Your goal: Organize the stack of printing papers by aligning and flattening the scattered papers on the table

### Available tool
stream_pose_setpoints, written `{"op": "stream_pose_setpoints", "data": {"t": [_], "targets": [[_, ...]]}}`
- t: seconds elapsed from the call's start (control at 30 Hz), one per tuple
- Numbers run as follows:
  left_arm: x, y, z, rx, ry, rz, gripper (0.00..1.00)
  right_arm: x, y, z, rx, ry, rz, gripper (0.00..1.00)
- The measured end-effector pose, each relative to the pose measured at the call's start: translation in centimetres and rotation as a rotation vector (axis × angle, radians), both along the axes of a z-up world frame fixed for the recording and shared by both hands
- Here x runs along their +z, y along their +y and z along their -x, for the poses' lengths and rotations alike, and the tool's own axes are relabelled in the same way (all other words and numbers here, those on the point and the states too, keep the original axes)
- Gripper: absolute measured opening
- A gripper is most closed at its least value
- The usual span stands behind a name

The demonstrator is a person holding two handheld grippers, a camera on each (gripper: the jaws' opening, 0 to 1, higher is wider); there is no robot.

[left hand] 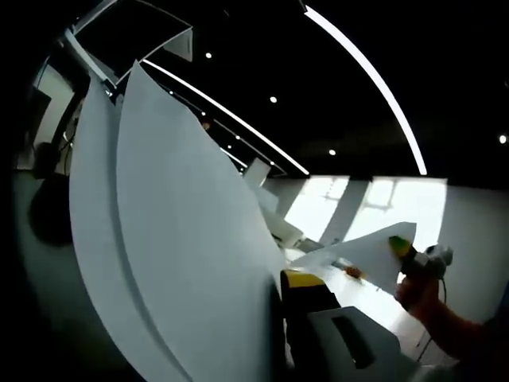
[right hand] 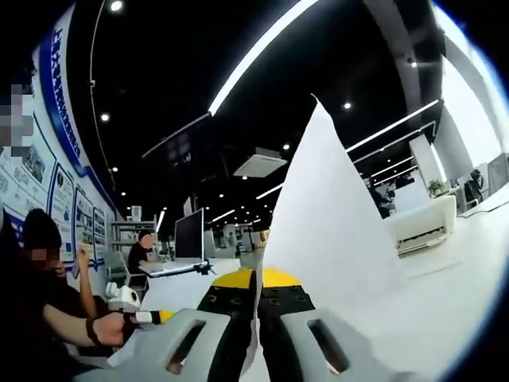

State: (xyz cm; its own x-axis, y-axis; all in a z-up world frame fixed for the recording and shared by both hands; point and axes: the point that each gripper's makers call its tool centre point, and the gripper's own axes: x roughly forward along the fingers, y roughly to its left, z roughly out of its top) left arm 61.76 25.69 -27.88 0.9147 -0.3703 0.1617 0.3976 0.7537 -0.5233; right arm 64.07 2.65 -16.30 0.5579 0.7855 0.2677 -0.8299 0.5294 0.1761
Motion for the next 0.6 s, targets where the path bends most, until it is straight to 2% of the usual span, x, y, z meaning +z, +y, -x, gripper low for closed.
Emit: {"op": "stream_pose_setpoints", "data": {"t": [0.23,0.6], "targets": [[0.0,0.0,0.0,-0.002,0.0,0.002,0.12,1.4,1.2,1.2,0.034,-0.022,-0.02,0.0],[0.1,0.0,0.0,-0.003,-0.005,0.004,0.12,5.0,3.9,6.0,0.154,-0.089,-0.078,0.0]]}}
